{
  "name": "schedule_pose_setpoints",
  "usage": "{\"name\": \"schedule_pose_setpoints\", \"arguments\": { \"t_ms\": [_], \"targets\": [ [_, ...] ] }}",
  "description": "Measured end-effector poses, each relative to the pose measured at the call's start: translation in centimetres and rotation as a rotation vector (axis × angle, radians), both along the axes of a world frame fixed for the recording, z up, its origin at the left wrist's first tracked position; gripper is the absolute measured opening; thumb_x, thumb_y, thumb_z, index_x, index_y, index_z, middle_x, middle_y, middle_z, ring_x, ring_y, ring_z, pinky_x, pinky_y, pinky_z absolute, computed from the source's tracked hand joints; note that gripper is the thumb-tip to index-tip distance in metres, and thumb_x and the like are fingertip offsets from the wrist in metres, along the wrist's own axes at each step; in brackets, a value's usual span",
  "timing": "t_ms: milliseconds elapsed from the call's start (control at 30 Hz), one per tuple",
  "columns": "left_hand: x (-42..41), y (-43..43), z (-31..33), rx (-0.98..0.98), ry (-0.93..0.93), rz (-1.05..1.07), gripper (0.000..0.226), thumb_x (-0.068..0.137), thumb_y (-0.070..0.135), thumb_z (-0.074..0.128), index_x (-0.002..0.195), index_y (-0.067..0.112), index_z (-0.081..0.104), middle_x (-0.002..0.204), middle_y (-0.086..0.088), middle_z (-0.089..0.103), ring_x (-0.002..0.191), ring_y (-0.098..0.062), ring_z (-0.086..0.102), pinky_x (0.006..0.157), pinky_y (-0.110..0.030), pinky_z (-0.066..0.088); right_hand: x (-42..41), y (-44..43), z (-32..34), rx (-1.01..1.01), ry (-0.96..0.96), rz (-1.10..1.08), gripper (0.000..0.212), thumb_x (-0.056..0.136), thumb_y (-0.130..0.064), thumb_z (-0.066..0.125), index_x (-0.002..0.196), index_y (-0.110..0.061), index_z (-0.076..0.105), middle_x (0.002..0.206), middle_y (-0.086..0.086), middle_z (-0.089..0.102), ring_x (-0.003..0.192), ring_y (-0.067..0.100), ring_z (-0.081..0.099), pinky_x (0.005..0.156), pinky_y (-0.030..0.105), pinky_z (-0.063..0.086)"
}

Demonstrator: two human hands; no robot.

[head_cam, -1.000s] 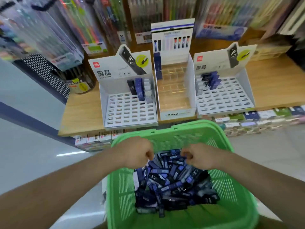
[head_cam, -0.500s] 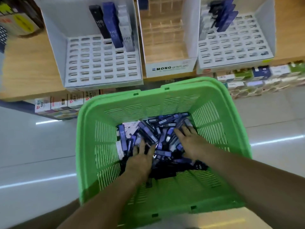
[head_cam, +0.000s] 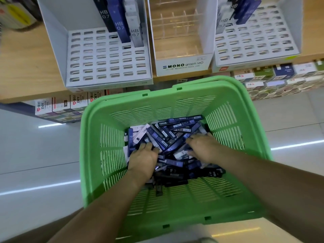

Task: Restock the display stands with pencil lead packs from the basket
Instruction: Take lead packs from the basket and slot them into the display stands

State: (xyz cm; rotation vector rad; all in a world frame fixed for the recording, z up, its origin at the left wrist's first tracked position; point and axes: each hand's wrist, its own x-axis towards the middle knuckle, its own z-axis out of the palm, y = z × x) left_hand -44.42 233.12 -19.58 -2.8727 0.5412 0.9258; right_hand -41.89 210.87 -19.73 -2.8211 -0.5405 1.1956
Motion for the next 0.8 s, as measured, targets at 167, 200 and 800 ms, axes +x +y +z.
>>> {"name": "schedule_pose_setpoints", "arguments": {
  "t_ms": [167, 200, 800],
  "targets": [
    [0.4, 0.4, 0.9, -0.165, 0.062, 0.116, 0.032, 0.090, 0.036, 0.063, 0.115, 0.019, 0.054, 0.109, -0.001, 0.060, 0.102, -0.020, 0.056, 0.087, -0.034, 0.049, 0.6, 0.1, 1.9, 0.158, 0.280, -0.376, 0.060, 0.103, -0.034, 0.046, 0.154, -0.012, 0.023, 0.140, 0.013, 0.050, 0.095, 0.021, 0.062, 0.067, 0.024, 0.049],
    [0.6, 0.3, 1.5, -0.232, 0.118, 0.168, 0.030, 0.091, 0.039, 0.061, 0.112, 0.018, 0.055, 0.102, -0.001, 0.062, 0.092, -0.018, 0.059, 0.078, -0.031, 0.050, 0.7, 0.1, 2.4, 0.168, 0.330, -0.468, 0.061, 0.103, -0.032, 0.046, 0.155, -0.013, 0.019, 0.135, 0.014, 0.053, 0.075, 0.014, 0.059, 0.053, 0.022, 0.045],
    [-1.6, -2.7, 14.6, -1.174, 0.779, 0.982, 0.021, 0.098, 0.020, 0.052, 0.093, 0.007, 0.067, 0.072, -0.007, 0.063, 0.072, -0.017, 0.057, 0.072, -0.029, 0.047, -2.7, 4.9, 13.6, 1.038, 0.426, -1.533, 0.044, 0.078, -0.031, 0.081, 0.101, 0.002, 0.063, 0.070, 0.012, 0.066, 0.054, 0.021, 0.057, 0.054, 0.028, 0.047]
  ]
}}
